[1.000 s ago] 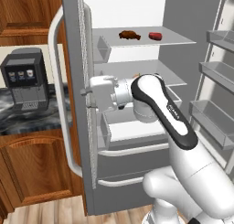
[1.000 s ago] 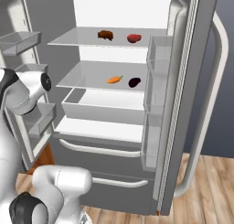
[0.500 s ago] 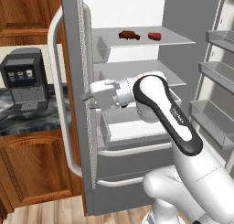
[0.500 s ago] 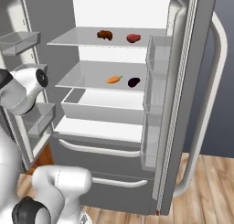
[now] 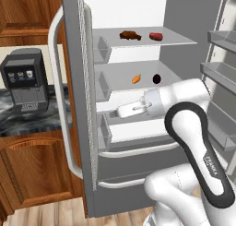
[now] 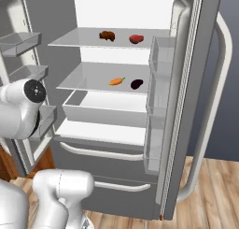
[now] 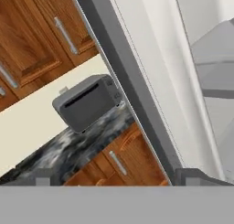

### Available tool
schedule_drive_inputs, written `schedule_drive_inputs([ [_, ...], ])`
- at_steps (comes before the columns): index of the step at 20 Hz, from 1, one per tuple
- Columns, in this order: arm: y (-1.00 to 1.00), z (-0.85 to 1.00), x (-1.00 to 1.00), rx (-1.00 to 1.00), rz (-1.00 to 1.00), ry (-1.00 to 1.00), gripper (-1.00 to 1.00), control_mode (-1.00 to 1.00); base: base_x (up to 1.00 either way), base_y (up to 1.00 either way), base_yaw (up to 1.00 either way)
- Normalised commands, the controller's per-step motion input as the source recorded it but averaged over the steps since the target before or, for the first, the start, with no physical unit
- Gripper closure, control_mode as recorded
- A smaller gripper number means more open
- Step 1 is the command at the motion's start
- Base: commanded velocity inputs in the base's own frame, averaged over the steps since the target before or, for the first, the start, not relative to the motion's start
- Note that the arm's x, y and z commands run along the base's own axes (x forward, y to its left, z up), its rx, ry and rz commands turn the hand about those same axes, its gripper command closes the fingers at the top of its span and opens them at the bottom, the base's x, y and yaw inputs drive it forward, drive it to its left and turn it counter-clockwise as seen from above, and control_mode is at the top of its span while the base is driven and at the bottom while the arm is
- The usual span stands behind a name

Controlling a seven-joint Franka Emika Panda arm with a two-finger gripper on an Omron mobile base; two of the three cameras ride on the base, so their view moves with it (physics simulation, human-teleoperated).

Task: Gather the eggplant and carrot from the fridge and place them on a tray on the dining counter. Then gather the steak and chicken drumstick from the fridge and place them on the other tray.

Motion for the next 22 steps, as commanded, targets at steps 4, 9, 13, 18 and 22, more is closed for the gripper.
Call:
schedule_drive_inputs([
  [4, -0.83, 0.01, -0.23, -0.24, -0.22, -0.18, -1.0, -1.0, 0.0, 0.0, 0.0],
  [9, -0.76, 0.1, -0.19, -0.27, -0.23, -0.17, -1.0, -1.0, 0.0, 0.0, 0.0],
  [13, -0.73, 0.18, -0.21, -0.25, -0.24, -0.17, -1.0, -1.0, 0.0, 0.0, 0.0],
  [18, -0.67, 0.05, -0.18, -0.17, -0.28, -0.08, -1.0, -1.0, 0.0, 0.0, 0.0],
  [22, -0.17, 0.04, -0.23, 0.0, -0.33, 0.0, -1.0, -1.0, 0.0, 0.0, 0.0],
])
